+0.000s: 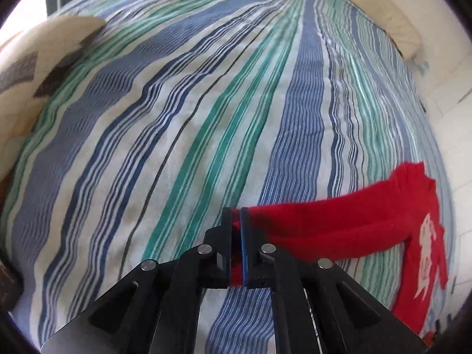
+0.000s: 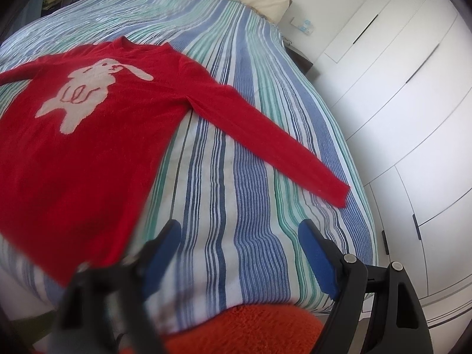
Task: Fold small clothes
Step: 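Lay the held sleeve across the sweater body with the left gripper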
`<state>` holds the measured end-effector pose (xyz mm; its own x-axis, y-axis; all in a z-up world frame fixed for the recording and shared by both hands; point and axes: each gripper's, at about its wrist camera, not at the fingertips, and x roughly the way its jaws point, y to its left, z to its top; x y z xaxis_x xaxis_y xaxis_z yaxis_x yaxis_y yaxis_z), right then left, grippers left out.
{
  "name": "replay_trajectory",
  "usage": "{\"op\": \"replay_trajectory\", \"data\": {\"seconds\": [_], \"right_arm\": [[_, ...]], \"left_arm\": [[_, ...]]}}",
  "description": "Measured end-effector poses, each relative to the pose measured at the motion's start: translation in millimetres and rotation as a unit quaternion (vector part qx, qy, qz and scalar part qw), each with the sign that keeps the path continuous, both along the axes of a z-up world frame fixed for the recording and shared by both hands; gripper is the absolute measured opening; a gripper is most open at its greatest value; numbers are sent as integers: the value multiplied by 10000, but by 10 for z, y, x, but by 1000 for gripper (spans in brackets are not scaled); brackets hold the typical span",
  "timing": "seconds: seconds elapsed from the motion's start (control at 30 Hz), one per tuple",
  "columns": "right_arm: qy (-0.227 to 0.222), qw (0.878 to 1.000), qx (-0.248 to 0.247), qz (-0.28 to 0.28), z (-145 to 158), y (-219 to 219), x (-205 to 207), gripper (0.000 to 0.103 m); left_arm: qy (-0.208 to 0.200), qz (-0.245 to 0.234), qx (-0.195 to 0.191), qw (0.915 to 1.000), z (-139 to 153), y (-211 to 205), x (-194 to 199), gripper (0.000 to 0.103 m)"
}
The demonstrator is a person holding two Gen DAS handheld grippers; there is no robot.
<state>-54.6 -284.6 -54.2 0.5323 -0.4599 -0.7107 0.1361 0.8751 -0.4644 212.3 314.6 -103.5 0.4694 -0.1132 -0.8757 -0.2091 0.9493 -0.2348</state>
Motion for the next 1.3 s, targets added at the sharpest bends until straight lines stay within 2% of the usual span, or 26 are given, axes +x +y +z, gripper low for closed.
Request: {"op": "replay_trajectory", "data": {"seconds": [0.07,0.17,0.23,0.37,0.4,0.47,0.5,0.53,0.6,0.73,0.8,0.87,0.93,0.97,1.03,1.07,1.1,1.13,1.23,1.3], "right_arm": [[19,10000,-40,10,-8,13,4,81],[20,10000,-74,0,-10,15,-1,81],[24,10000,-75,-13,-10,8,1,81],[29,10000,-58,-31,-8,2,10,81],[18,10000,-65,-28,-5,5,5,81],[5,10000,-88,-24,-8,9,-8,81],[11,10000,-92,-22,-9,9,-7,81],[19,10000,-89,-20,-11,8,-4,81],[29,10000,-74,-14,-12,6,1,81],[30,10000,-71,-23,-12,5,7,81],[46,9999,-89,-31,-16,8,14,81],[66,9999,-120,-19,-23,20,21,81],[107,9998,-147,13,-36,33,33,81],[134,9998,-158,26,-46,39,41,81],[181,9997,-168,44,-62,45,51,81],[193,9997,-172,49,-65,48,52,81],[195,9996,-177,49,-65,50,51,81],[188,9997,-178,47,-65,51,52,81],[148,9997,-198,30,-62,51,39,81],[141,9997,-201,35,-63,48,37,81]], "left_arm": [[-214,63,302,9993,138,-19,-10,2],[-498,544,371,9966,310,118,8,2],[-429,762,347,9956,294,193,77,2],[-118,691,616,9956,116,167,99,2],[-42,729,488,9961,67,193,84,3],[46,851,-9,9964,-20,289,29,9],[47,933,-183,9955,-47,334,-10,17],[6,988,-342,9945,-62,375,-61,29],[-136,1093,-648,9918,-85,422,-174,40],[-322,1184,-1236,9847,-113,489,-427,41],[-382,1120,-1311,9843,-132,457,-503,41],[-381,972,-1203,9872,-151,381,-498,42],[-407,818,-1005,9907,-144,275,-415,56],[-450,759,-918,9919,-139,224,-374,57],[-528,641,-749,9937,-142,141,-311,54],[-521,599,-648,9947,-155,100,-278,45],[-467,551,-631,9954,-182,93,-254,15],[-416,507,-771,9949,-201,114,-255,6],[-572,574,-933,9923,-82,179,-324,5],[-588,655,-1224,9886,21,275,-385,5]]}}
